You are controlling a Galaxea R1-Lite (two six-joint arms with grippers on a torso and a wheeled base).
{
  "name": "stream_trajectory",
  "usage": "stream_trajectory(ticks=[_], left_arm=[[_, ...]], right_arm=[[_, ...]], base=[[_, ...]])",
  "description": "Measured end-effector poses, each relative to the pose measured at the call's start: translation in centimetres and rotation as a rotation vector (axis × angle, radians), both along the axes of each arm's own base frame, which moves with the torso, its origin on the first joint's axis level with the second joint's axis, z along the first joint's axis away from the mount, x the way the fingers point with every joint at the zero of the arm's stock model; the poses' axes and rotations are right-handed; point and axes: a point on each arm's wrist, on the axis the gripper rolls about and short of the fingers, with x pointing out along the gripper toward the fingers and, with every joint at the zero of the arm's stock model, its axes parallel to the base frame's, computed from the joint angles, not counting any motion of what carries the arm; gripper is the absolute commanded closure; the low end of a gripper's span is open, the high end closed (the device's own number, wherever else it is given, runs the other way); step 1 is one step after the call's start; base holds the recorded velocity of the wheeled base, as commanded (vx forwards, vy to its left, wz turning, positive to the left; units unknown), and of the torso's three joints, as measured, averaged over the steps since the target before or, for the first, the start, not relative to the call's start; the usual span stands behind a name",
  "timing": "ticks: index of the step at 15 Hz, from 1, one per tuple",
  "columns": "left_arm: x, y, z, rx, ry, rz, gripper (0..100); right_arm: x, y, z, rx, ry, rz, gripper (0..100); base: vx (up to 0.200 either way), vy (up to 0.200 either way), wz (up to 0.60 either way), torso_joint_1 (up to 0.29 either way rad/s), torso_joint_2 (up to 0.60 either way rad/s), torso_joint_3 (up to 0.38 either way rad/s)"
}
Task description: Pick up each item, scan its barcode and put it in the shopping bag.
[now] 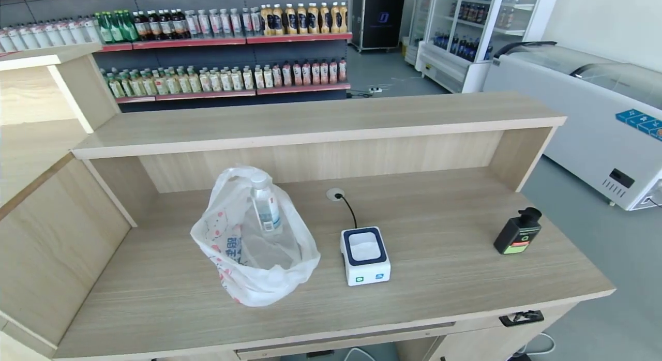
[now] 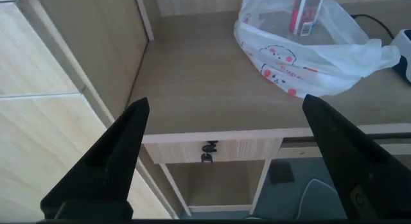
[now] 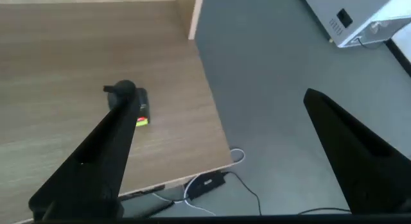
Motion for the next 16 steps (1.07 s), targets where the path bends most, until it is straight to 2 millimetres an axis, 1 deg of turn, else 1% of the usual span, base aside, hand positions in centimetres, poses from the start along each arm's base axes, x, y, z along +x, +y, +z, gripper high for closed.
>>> stream_trajectory(ticks=[2, 4, 6, 8, 11, 16], left_arm=[[0.0, 0.0, 0.0, 0.0, 0.0, 0.0, 0], [0.0, 0.0, 0.0, 0.0, 0.0, 0.0, 0], [0.0, 0.0, 0.0, 0.0, 0.0, 0.0, 0], [0.0, 0.0, 0.0, 0.0, 0.0, 0.0, 0], [0.0, 0.0, 0.0, 0.0, 0.0, 0.0, 0], [0.0, 0.0, 0.0, 0.0, 0.0, 0.0, 0]], right_arm=[[1.3, -2.6, -1.6, 0.036, 0.031, -0.011, 0], [3.3, -5.0, -2.8, 0.076, 0.034, 0.109, 0], [4.9, -7.3, -4.1, 0.032, 0.058, 0.178, 0], [6.2, -8.7, -5.5, 0.011, 0.072, 0.236, 0], [7.5, -9.1, -7.2, 0.056, 0.081, 0.316, 0], [9.9, -7.4, -8.9, 0.109, 0.084, 0.467, 0]], base=[[0.0, 0.0, 0.0, 0.0, 0.0, 0.0], [0.0, 0.0, 0.0, 0.0, 0.0, 0.0], [0.0, 0.0, 0.0, 0.0, 0.0, 0.0], [0.0, 0.0, 0.0, 0.0, 0.0, 0.0], [0.0, 0.0, 0.0, 0.0, 0.0, 0.0], [0.0, 0.0, 0.0, 0.0, 0.0, 0.0]])
